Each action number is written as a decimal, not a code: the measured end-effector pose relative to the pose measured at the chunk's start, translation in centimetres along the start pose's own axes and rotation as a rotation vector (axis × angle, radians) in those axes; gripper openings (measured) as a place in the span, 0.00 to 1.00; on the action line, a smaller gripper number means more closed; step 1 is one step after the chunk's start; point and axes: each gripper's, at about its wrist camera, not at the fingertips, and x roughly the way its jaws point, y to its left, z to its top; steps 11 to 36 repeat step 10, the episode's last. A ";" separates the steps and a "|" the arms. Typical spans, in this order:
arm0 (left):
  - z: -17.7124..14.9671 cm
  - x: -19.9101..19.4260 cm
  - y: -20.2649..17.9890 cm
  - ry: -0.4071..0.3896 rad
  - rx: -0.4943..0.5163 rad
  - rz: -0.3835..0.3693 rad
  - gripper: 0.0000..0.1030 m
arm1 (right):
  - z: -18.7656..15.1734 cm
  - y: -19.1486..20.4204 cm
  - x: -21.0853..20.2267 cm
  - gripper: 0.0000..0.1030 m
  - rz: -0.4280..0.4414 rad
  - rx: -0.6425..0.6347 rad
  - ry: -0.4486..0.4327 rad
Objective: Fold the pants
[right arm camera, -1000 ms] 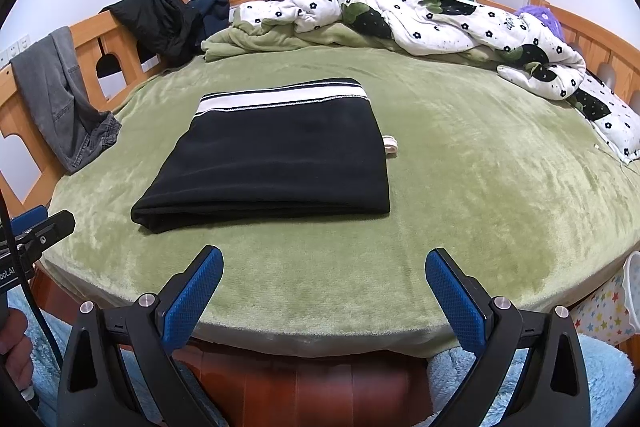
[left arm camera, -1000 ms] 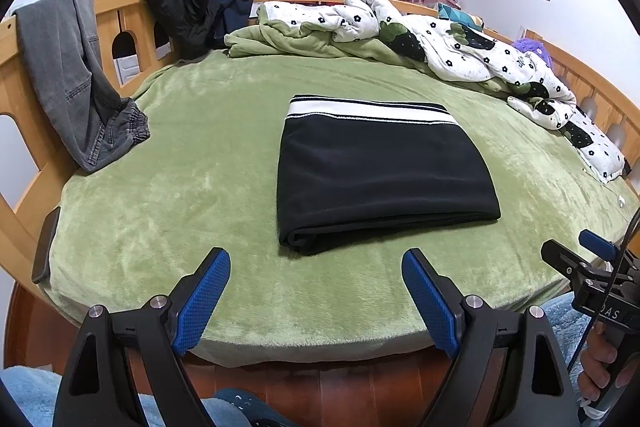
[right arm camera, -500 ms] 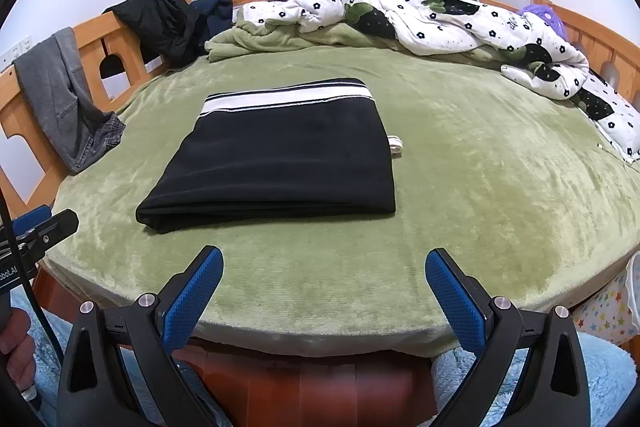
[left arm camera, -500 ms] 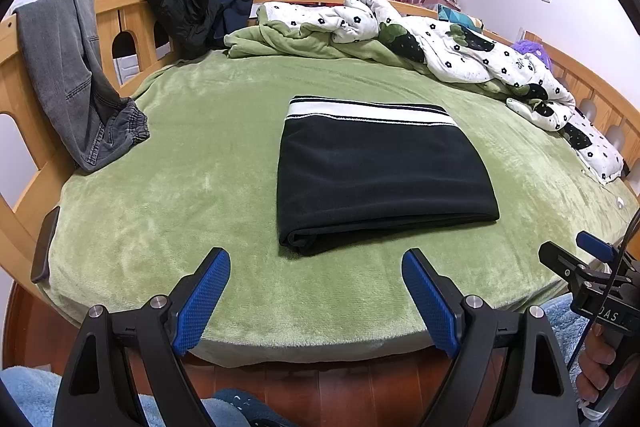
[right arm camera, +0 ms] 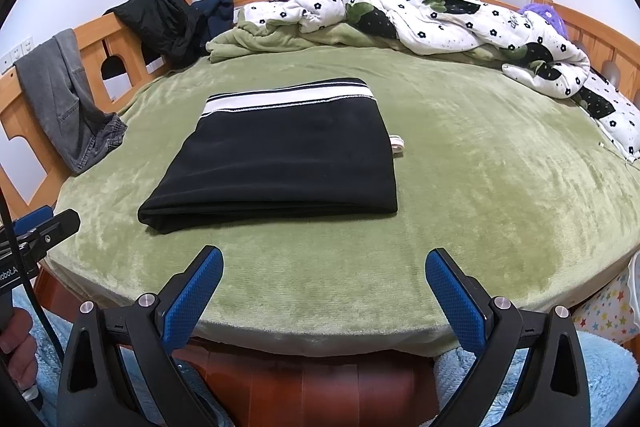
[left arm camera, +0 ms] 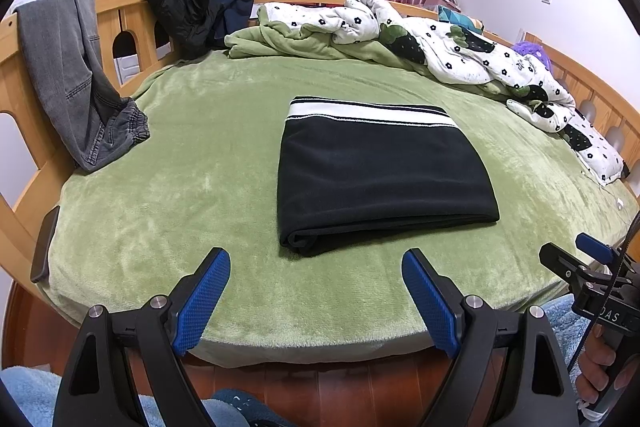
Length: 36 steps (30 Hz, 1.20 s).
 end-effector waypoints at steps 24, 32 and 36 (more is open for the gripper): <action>0.0 -0.2 -0.4 -0.005 0.011 -0.021 0.85 | -0.1 0.4 0.1 0.97 0.021 0.013 -0.004; 0.0 -0.2 -0.4 -0.005 0.011 -0.021 0.85 | -0.1 0.4 0.1 0.97 0.021 0.013 -0.004; 0.0 -0.2 -0.4 -0.005 0.011 -0.021 0.85 | -0.1 0.4 0.1 0.97 0.021 0.013 -0.004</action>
